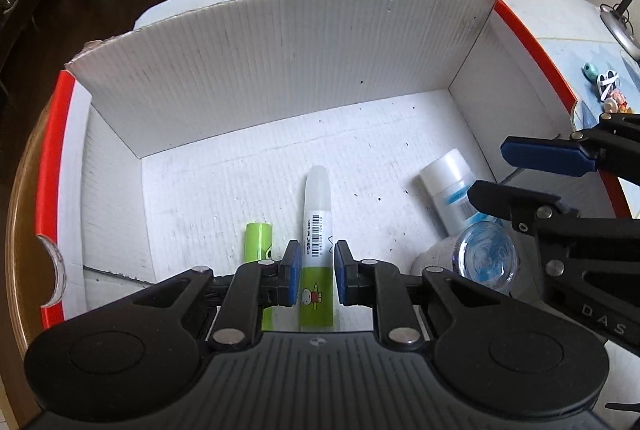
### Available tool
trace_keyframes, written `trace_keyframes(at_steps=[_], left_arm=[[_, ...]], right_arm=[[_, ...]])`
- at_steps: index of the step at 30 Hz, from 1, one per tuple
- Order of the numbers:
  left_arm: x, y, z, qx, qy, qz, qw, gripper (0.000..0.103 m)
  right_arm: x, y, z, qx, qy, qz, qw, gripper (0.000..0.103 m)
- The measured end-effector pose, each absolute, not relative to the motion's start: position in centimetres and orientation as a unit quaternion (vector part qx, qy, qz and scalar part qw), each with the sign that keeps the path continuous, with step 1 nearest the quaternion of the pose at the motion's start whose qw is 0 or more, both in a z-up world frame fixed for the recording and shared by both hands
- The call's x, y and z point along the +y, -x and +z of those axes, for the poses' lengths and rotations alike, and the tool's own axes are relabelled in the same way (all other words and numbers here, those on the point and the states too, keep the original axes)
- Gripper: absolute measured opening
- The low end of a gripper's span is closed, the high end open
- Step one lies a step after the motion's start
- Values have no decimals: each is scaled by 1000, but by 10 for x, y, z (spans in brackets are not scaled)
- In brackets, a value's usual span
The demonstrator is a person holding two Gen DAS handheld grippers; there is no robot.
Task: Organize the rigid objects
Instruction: 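Open the right tool to release the tube while the left tool releases the marker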
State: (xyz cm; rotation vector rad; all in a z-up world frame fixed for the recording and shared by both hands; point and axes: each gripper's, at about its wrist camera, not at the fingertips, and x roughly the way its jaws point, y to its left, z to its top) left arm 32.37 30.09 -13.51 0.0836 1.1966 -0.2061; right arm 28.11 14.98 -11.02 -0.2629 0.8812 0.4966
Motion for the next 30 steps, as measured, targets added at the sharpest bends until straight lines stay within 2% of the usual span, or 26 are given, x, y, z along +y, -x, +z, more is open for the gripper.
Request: trace_keyframes(at_steps=[9,11,14,22,26,30], left_arm=[[299,-323,-134,569,-45,-89,816,17],[301,-320,-132,563,-43,-87,821,17],[301,-314,-127,555,-43,-83,826,17],[299,-287,-100,510,-45,-79,855,18],[298,-271,-86,489,-35,-81,868,18],[294,-255,-77,474,-37,-77,877,18]], right_arm=[[149,-276,-102,422,123,240,866,40],[147,-274,-99,421,121,242,866,49],[145,-269,-93,417,118,246,867,55],[138,-255,-75,403,110,255,872,56],[131,-247,-65,396,98,260,875,62],[122,-238,-54,386,86,266,879,65]])
